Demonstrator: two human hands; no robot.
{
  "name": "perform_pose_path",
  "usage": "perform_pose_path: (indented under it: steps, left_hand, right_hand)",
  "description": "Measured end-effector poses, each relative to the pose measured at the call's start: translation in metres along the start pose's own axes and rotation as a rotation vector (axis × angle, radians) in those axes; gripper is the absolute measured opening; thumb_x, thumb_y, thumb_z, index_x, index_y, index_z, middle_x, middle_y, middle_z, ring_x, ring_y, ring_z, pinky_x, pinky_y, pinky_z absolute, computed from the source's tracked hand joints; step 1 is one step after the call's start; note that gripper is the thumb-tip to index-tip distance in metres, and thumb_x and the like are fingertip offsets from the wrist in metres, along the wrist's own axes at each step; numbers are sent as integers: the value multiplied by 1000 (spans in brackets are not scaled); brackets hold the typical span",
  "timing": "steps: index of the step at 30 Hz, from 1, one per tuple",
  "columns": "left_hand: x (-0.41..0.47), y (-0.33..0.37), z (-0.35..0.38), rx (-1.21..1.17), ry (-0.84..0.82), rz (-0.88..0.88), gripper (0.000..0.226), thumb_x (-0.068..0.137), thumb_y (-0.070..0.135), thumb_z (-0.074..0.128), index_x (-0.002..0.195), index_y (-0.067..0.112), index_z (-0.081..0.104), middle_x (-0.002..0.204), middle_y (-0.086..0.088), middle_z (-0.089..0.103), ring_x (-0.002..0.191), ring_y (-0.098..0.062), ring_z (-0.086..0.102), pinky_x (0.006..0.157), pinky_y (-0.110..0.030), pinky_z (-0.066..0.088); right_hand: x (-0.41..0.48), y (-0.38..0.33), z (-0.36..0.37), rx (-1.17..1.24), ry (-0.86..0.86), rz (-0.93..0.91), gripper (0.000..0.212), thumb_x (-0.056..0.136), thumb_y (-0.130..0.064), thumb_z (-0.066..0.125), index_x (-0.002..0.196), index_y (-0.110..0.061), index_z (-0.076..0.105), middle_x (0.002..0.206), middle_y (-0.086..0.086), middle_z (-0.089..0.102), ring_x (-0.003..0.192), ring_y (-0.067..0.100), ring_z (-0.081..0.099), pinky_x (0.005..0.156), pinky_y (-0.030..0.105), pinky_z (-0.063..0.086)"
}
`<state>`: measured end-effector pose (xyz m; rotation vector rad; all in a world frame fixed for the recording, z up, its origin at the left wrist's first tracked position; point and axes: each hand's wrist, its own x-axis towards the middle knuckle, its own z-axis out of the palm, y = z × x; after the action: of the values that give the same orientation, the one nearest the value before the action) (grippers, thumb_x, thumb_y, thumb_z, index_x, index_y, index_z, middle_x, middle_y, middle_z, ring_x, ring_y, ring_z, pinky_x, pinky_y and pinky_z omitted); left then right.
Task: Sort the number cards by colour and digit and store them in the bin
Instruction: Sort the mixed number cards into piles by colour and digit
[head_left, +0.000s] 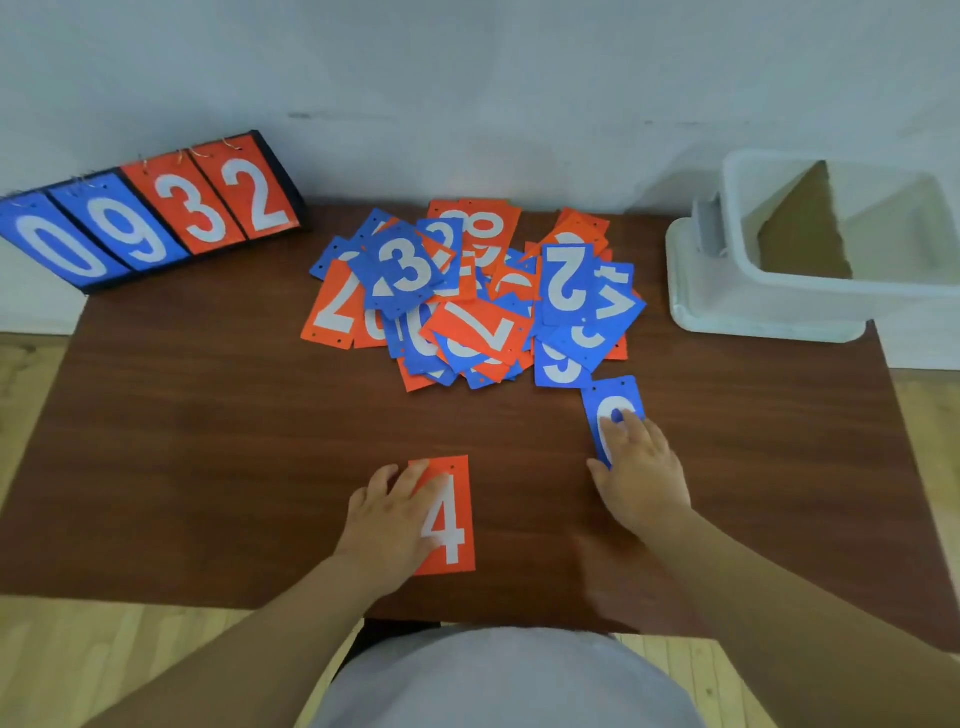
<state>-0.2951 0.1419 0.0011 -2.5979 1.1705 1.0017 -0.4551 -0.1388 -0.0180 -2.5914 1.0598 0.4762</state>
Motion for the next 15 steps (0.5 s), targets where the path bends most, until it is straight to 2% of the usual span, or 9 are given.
perform_pose_path:
  steps: [2,12,15]
  left_hand:
    - [0,2,0,4,-7,-14,81,94,59,56,157,42,8,168,7,3,153,-31,9,120,-54,23]
    - [8,1,-7,3,24,29,84,89,61,62,156,41,15,166,8,9,149,-27,17,117,-51,26]
    - [15,1,-21,-51,113,15,78,89,60,62,154,41,23,162,7,18,147,-23,22,116,-48,28]
  right_hand:
    - [-2,1,3,-19,-11,6,66,96,-52,53,153,-31,28,163,0,22,148,27,24,110,46,41]
    - [2,-7,-11,14,65,129,69,89,-66,56,147,-33,41,155,3,35,138,28,37,105,48,42]
    - [12,-18,-21,102,91,148,62,89,-61,59,141,-30,48,153,3,38,135,28,41,105,46,43]
